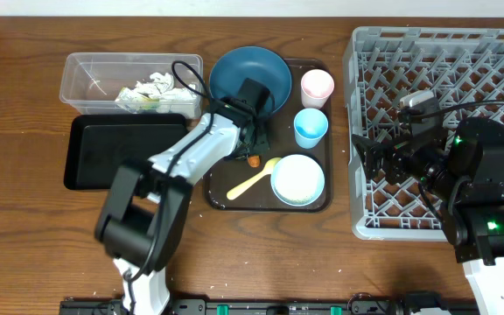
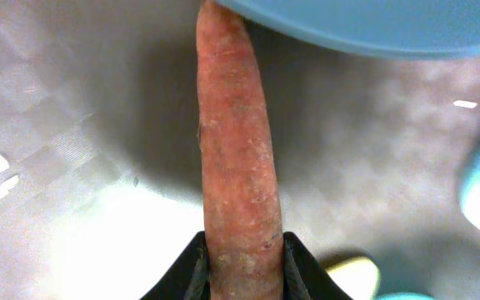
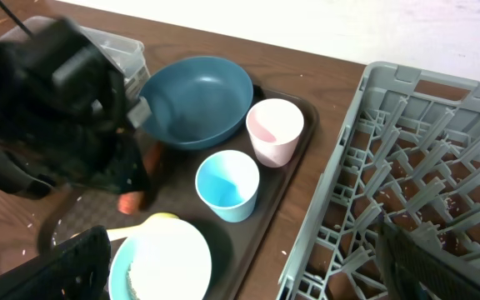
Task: Sort waste into correct bins and load items into the dishwasher rack
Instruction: 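Move the carrot with the left gripper onto the black tray and release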
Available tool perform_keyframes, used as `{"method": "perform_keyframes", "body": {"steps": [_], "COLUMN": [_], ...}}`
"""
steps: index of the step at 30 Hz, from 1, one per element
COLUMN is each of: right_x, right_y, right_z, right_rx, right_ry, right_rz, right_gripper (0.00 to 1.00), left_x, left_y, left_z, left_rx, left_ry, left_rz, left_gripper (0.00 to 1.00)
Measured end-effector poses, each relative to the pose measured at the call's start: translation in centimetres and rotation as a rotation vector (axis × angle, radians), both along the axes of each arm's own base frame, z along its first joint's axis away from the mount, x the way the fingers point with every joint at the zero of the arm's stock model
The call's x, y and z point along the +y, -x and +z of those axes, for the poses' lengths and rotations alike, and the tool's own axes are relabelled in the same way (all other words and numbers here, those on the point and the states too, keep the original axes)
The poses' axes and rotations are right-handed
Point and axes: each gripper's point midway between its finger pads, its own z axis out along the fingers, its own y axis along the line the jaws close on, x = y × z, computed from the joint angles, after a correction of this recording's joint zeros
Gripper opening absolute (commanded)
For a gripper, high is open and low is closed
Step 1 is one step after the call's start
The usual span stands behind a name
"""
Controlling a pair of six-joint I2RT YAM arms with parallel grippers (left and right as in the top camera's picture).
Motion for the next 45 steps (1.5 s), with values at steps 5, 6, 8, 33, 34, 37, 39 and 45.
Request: {"method": "perform_keyframes", "body": {"steps": [5, 6, 8, 33, 34, 37, 39, 45], "right_x": [0.0, 0.0, 0.0, 0.0, 0.0, 0.0, 0.0, 0.0], "right_y": [0.0, 0.0, 0.0, 0.0, 0.0, 0.0, 0.0, 0.0], "right_z": [0.0, 0.0, 0.0, 0.0, 0.0, 0.0, 0.0, 0.0], "right_rx": [0.000, 0.000, 0.000, 0.000, 0.000, 0.000, 0.000, -0.001], "right_ry": [0.000, 0.000, 0.000, 0.000, 0.000, 0.000, 0.000, 0.000], "right_rz": [0.000, 0.000, 0.000, 0.000, 0.000, 0.000, 0.000, -0.001], "right_gripper": [0.99, 0.99, 0.99, 0.99, 0.99, 0.99, 0.99, 0.99], "left_x": [0.5, 0.8, 1.6, 24.6, 25.4, 26.8, 27.0, 26.9], "left_y": [0.8, 1.2, 1.9, 1.0, 1.2, 2.4, 3.4, 5.5], "left_z": [4.0, 4.7, 5.7, 8.0, 7.5, 5.9, 4.7, 1.0], "left_rx": [-0.046, -0.048, -0.045, -0.042, -0.040, -0.013, 0.020, 0.083], "left_ry": [0.012, 0.004, -0.014, -0.179, -0.177, -0.164, -0.158, -0.151], "left_rz": [-0.020, -0.021, -0.017, 0.750, 0.805, 0.950, 1.022, 1.169], "left_gripper": [0.19, 0.19, 0.19, 0.17, 0.17, 0.17, 0.21, 0.31]}}
